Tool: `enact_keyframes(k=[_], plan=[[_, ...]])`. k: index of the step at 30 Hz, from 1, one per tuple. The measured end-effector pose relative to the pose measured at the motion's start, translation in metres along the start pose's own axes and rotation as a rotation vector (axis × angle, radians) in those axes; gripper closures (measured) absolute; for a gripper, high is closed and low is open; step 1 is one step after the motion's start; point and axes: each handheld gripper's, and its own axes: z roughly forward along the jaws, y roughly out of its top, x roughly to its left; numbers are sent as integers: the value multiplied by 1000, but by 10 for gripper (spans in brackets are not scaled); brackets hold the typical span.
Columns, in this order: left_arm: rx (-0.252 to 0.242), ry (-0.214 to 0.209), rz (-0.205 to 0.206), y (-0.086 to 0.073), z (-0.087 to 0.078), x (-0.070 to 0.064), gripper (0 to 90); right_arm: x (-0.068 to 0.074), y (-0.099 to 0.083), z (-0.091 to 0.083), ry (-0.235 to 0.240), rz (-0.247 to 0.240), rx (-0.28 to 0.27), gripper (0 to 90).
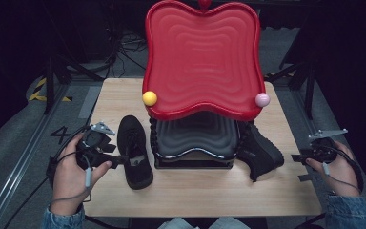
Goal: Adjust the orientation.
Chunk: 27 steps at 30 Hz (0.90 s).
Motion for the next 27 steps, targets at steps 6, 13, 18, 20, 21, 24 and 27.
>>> enact_keyframes(k=[6, 13, 18, 20, 21, 24, 27], plan=[[36, -22, 43, 9, 6, -15, 425, -1, 0, 1, 9, -6, -6, 501], [58, -44, 61, 15, 14, -25, 399, 0, 0, 3, 17, -12, -3, 496], [90, -57, 91, 19, 26, -30, 390, 0, 0, 4, 25, -20, -2, 492], [100, -53, 108, 21, 30, -30, 384, 0, 0, 5, 26, -19, -5, 492], [105, -53, 112, 21, 33, -30, 384, 0, 0, 5, 28, -15, -4, 492], [124, -75, 114, 22, 41, -31, 380, 0, -1, 6, 31, -14, 0, 491], [149, -93, 119, 23, 49, -31, 378, 0, 0, 7, 36, -20, -6, 486]])
